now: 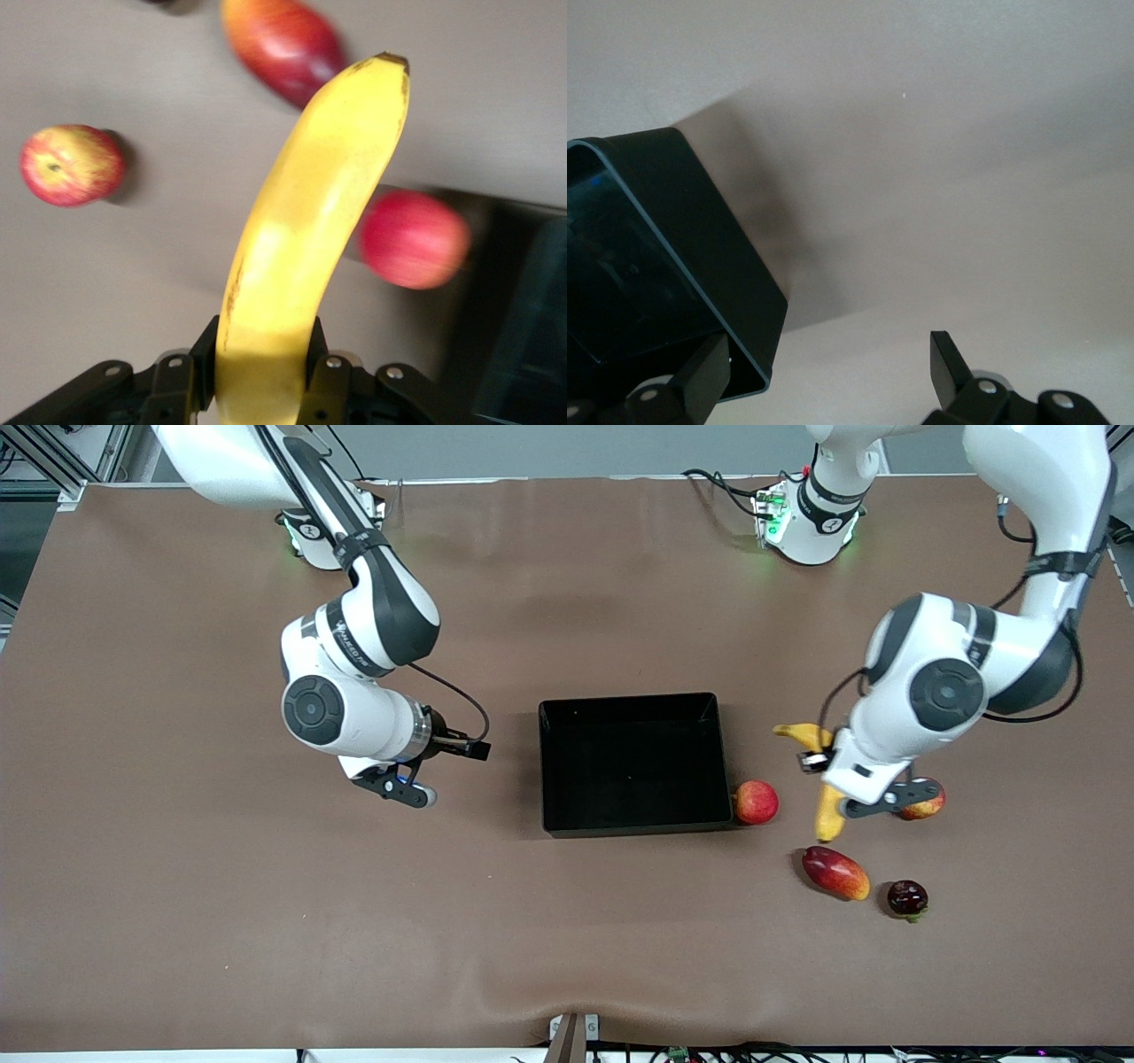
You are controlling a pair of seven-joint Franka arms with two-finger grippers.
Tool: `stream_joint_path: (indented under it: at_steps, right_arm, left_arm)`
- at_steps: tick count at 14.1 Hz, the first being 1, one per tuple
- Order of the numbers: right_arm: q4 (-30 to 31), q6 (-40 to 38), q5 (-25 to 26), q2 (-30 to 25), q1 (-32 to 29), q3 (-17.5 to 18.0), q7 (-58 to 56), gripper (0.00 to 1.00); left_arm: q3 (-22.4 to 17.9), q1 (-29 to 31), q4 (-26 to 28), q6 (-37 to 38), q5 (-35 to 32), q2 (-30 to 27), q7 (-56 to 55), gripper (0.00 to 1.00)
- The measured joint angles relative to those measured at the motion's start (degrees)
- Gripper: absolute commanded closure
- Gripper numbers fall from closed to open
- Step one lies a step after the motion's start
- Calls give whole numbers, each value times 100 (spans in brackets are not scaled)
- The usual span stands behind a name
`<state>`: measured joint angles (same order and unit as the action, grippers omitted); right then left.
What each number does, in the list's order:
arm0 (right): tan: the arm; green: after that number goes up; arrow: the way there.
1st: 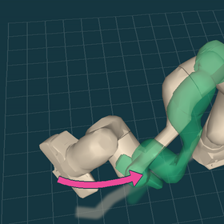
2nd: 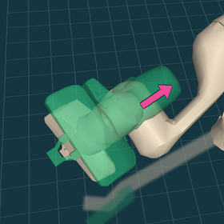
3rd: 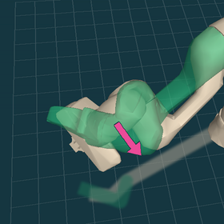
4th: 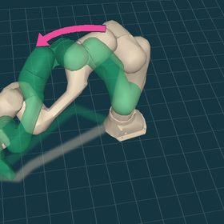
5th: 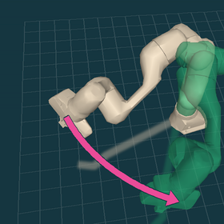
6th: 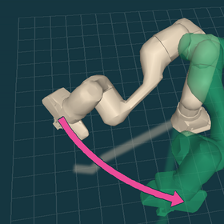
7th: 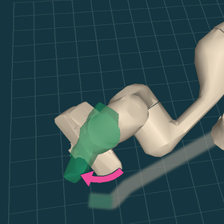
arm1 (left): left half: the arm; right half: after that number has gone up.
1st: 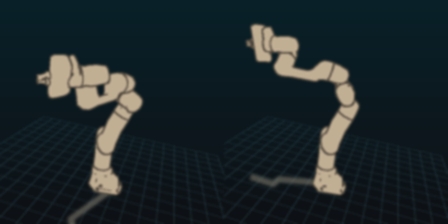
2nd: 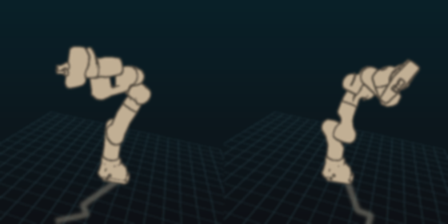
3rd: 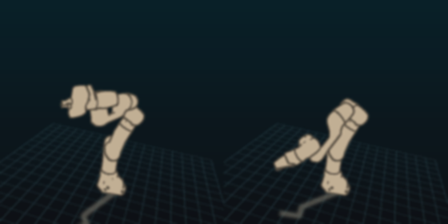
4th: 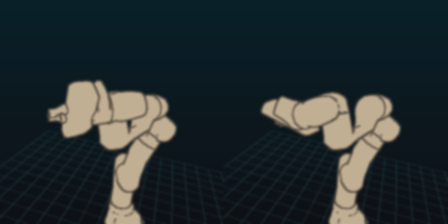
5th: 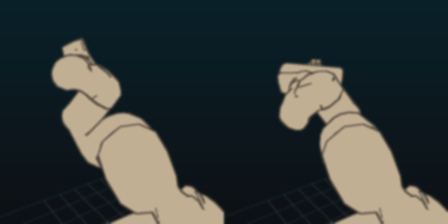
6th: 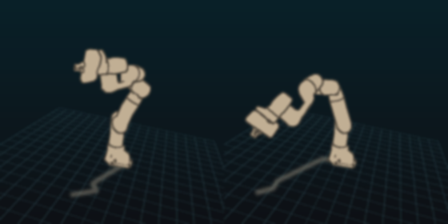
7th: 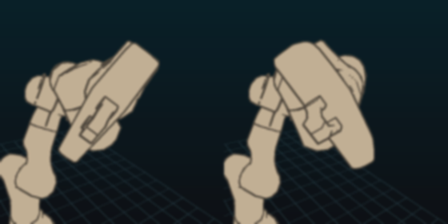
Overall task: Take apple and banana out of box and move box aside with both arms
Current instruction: 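Lift the banana out while the right gripper reaches the box rim, then lower the banana beside the red apple and open the left gripper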
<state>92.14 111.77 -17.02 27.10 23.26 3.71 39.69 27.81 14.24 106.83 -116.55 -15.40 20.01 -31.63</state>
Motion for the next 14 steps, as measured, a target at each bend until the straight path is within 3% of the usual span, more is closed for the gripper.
stream_joint_path:
  at_steps: [3, 5, 8, 13, 14]
  right_arm:
    - [-4, 261, 0, 70, 214, 5, -5, 0]
    - [-5, 554, 2, 117, 472, 12, -36, 0]
    - [-4, 1195, 200, 272, 943, 15, -256, 0]
    - [-270, 1660, 1243, 876, 1340, 12, -449, 0]
    - [-344, 1674, 1309, 985, 1360, 12, -550, 0]
  left_arm:
    - [-5, 415, 951, -1172, -140, 71, 590, 100]
    - [17, 396, 1278, -1490, -547, 181, 690, 100]
    - [53, 377, 1459, -1730, -1176, 349, 836, 100]
    - [34, 618, 1547, -2362, -1260, 732, 1811, 100]
    - [33, 655, 1549, -2498, -1268, 859, 1856, 65]
